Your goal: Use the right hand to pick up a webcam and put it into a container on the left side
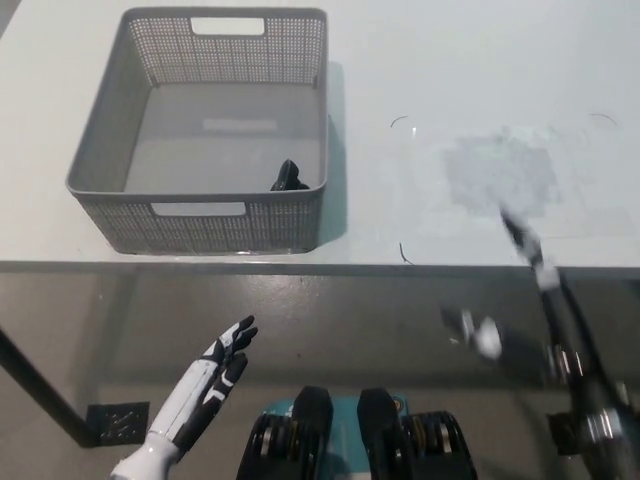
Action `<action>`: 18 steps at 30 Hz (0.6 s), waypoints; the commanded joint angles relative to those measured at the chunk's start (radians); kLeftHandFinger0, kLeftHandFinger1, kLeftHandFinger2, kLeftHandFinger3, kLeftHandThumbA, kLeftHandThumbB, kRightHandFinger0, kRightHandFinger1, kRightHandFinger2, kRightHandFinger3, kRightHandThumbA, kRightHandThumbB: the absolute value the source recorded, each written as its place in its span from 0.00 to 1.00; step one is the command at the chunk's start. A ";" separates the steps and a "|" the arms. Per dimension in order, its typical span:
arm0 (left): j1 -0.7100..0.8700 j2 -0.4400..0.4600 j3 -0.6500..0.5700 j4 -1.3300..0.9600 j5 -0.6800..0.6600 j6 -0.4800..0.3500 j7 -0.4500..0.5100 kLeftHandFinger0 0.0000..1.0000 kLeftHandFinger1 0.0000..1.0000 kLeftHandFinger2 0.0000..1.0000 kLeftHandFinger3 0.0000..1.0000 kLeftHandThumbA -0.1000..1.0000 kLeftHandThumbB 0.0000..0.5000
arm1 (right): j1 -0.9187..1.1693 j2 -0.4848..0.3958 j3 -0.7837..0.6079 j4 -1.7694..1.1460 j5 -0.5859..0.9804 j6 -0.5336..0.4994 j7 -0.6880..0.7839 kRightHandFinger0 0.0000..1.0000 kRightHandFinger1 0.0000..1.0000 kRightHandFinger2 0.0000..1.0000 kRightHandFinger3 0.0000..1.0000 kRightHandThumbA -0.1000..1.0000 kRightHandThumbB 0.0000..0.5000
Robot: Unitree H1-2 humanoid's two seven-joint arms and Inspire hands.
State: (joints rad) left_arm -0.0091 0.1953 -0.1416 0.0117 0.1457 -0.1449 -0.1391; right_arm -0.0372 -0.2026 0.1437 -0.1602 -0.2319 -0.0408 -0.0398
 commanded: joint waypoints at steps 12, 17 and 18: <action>0.087 -0.024 0.049 0.002 -0.070 -0.109 0.018 1.00 1.00 1.00 1.00 1.00 0.47 | 0.247 0.081 0.061 0.151 0.252 -0.310 0.109 1.00 1.00 1.00 1.00 1.00 0.69; 0.112 -0.038 0.051 0.017 -0.063 -0.133 0.027 1.00 1.00 1.00 1.00 1.00 0.49 | 0.240 0.090 0.056 0.203 0.258 -0.322 0.138 1.00 1.00 1.00 1.00 1.00 0.73; 0.118 -0.040 0.051 0.019 -0.061 -0.136 0.027 1.00 1.00 1.00 1.00 1.00 0.49 | 0.241 0.091 0.055 0.207 0.258 -0.325 0.140 1.00 1.00 1.00 1.00 1.00 0.73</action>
State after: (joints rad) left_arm 0.0948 0.1698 -0.1011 0.0339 0.0999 -0.2077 -0.1339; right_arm 0.2084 -0.1138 0.1988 0.0419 -0.0336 -0.2713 0.0534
